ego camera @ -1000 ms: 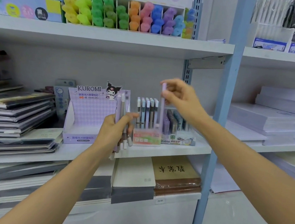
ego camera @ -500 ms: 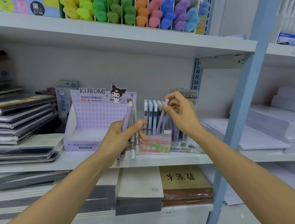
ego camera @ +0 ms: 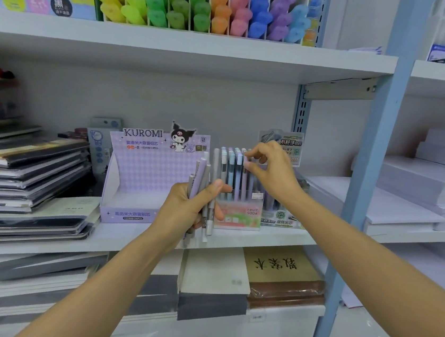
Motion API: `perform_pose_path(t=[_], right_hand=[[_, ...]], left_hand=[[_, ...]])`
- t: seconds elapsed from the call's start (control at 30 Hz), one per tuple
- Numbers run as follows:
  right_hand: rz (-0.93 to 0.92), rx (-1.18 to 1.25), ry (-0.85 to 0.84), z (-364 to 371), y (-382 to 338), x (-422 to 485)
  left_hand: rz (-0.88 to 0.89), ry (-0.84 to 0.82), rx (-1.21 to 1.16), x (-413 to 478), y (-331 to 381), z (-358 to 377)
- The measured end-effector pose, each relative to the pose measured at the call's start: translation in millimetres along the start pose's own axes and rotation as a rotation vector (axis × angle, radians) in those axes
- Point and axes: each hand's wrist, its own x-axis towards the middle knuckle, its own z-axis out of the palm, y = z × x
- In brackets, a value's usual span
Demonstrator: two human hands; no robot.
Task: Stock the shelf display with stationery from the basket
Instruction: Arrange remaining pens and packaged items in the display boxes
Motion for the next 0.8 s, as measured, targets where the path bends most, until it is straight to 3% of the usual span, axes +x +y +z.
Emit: perform_pose_path(t=[0.13, 0.23, 0.33, 0.57, 0.7, 0.8], right_hand=[[0.040, 0.187, 0.017, -13, -16, -5], [0.131, 0.669, -0.229, -24, -32, -14], [0.115, 0.772, -0.377, -28, -41, -23], [0.282, 1.072, -0.028, -51, -32, -26], [0.358, 1.062, -0.036, -60, -24, -37], [0.362, 0.770, -0.153, -62, -19, -48]], left_hand=[[-0.001, -0.026, 0.003, -5, 2, 2], [-0.009, -0.059, 0.010, -8, 4, 8], [-0.006, -0.089, 0.016, -10, 7, 17], [-0.036, -0.020, -0.049, -18, 13, 8], [-0.011, 0.128, -0.034, -22, 19, 6], [-0.027, 0.272, -0.048, -22, 23, 8]])
